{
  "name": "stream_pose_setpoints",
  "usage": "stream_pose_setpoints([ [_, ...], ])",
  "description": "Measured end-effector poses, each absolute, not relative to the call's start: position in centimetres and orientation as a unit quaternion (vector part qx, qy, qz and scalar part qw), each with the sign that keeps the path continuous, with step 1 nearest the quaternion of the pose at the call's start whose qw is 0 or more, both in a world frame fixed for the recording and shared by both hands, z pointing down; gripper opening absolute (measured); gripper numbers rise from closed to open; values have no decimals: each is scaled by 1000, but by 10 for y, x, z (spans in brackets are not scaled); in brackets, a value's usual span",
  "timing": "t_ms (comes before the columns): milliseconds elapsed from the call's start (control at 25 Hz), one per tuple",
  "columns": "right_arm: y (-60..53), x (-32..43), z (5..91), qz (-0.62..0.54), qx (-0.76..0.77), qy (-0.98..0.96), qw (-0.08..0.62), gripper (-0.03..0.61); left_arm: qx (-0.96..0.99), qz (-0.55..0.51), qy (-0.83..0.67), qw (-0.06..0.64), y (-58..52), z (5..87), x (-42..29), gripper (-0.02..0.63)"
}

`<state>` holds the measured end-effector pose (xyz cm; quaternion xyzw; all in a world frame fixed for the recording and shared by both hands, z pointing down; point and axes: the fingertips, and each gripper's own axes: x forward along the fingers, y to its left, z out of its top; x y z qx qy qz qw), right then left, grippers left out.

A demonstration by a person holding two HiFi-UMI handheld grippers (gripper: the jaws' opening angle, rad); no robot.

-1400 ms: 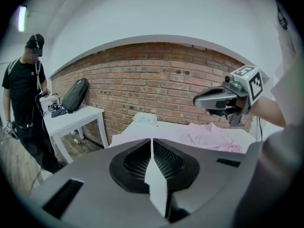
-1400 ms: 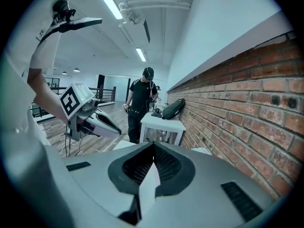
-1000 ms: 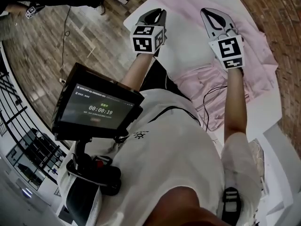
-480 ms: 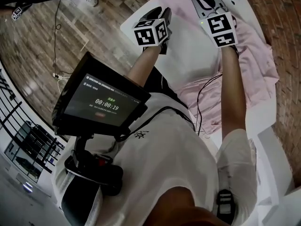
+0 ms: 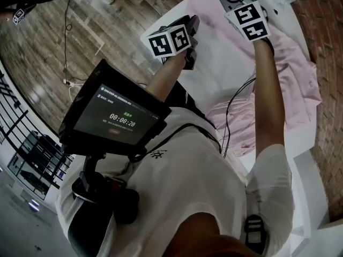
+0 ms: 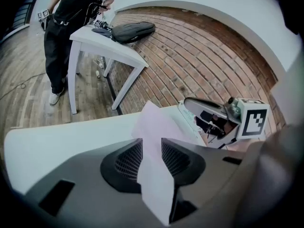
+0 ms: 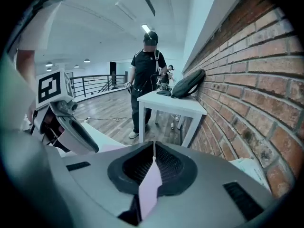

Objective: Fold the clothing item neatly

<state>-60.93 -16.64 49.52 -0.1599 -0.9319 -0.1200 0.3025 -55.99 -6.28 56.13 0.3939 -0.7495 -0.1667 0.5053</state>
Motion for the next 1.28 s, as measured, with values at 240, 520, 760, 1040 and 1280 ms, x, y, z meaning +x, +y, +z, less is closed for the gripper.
stream_pose_setpoints([
  [240, -160, -629, 518, -103, -211, -922, 308, 33, 382, -200, -731, 529, -64, 574, -564, 110],
  [520, -146, -645, 552, -81, -264, -897, 346, 67, 374, -260, -699, 551, -67, 575, -567, 109],
  [760, -148, -650, 570, -87, -272, -878, 384, 67, 368, -302, -677, 562, -67, 576, -572, 84],
  [1040, -134, -650, 563, -83, -299, -856, 414, 48, 371, -314, -671, 560, -60, 569, -577, 10],
  [1280, -136, -648, 558, -80, -293, -867, 395, 15, 378, -328, -660, 560, -64, 571, -577, 2],
])
